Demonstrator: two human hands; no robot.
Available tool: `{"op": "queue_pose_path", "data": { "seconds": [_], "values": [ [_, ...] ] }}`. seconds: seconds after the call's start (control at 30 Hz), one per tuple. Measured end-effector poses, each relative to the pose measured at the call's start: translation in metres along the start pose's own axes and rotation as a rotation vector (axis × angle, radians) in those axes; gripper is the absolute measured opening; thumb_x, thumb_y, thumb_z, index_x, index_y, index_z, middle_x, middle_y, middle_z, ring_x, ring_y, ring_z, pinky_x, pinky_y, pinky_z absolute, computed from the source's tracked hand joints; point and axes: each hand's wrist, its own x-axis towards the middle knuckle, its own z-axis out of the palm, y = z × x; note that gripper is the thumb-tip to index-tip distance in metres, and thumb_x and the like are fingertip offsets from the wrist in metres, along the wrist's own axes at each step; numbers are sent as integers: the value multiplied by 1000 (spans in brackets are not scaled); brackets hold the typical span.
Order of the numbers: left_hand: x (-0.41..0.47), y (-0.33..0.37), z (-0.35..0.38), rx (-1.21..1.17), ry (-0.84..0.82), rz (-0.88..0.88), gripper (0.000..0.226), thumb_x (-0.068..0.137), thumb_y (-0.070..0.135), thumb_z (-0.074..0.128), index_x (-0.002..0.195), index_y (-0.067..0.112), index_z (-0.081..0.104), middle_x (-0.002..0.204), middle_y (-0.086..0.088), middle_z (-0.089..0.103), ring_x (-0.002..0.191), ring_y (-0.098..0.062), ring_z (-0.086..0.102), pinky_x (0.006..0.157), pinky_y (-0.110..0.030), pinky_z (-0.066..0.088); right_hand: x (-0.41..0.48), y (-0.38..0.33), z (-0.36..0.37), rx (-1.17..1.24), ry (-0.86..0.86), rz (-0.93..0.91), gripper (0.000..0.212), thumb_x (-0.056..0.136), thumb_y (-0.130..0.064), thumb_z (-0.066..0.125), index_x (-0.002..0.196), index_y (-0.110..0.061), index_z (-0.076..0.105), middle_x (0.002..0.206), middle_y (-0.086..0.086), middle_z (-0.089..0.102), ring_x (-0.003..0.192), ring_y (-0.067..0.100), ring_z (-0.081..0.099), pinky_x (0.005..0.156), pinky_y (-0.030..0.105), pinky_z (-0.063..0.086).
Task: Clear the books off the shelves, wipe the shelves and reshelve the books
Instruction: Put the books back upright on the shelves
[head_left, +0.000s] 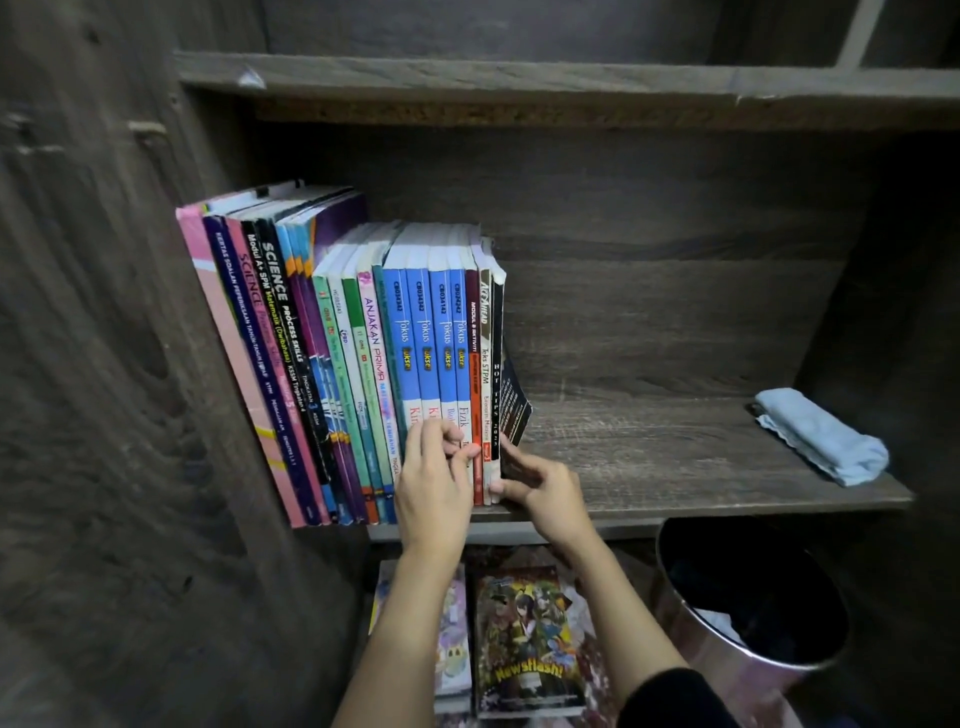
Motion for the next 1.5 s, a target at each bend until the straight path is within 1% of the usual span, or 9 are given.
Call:
{"op": "queue_pose_path", "data": {
  "seconds": [0.1,0.57,0.7,0.87,0.97,1.07,1.13,1.3,1.5],
  "values": [
    [-1,-1,-1,6,-11,0,15,83,10,68,89,8,54,90,3,50,72,-14,53,61,-30,48,2,4,2,-36,49,7,55,72,-30,80,124,-28,62,115,5,69,107,14,63,97,38,49],
    [-10,-1,-8,-47,-105,-49,9,90,22,61,92,14,57,86,9,53,71,3,51,61,-11,40,-7,-1,5,39,33,61,47,83,-12,72,129,-17,60,117,5,68,110,16,62,101,31,46],
    [-33,-6,-8,-37,-107,-63,15,92,29,58,81,19,61,58,13,54,53,-6,56,48,-27,48,-15,-4,8,45,49,70,46,86,-4,65,130,-14,58,118,4,67,106,9,60,94,15,42],
    [-42,-2,-8,-88,-157,-133,19,94,29,55,78,19,61,59,3,63,56,-13,61,52,-32,51,-27,-10,7,45,83,21,39,90,1,56,127,-11,61,119,0,66,109,9,60,99,19,43],
    [-47,-11,-20,-29,-287,-107,19,94,31,53,78,21,58,61,5,61,58,-12,59,55,-31,51,-47,-10,5,98,299,-32,27,88,4,54,97,-14,72,92,-4,71,81,-2,64,81,11,47],
    [-57,-32,-30,21,-360,-125,15,93,27,55,79,23,58,64,10,60,61,-8,59,57,-25,51,-68,1,12,171,370,-9,32,84,4,55,72,-24,66,66,1,69,59,16,63,62,27,50],
    [-66,-48,-33,63,-390,-149,14,92,26,57,79,22,60,65,11,61,62,-7,60,59,-28,53,-77,12,17,145,337,38,32,84,2,56,70,-25,65,64,5,69,55,21,58,53,25,44],
    [-91,-95,-26,113,-451,-373,7,92,21,55,88,25,60,79,5,66,73,-14,62,64,-29,49,-79,53,28,-26,211,162,25,85,-3,58,74,-23,67,71,2,71,59,26,62,55,30,43],
    [-122,-160,-3,118,-541,-767,20,90,14,61,109,7,63,111,-16,66,102,-30,61,77,-28,43,-76,119,62,-189,-22,326,8,93,-18,56,90,-24,60,78,7,66,72,26,63,67,37,48]
  ]
}}
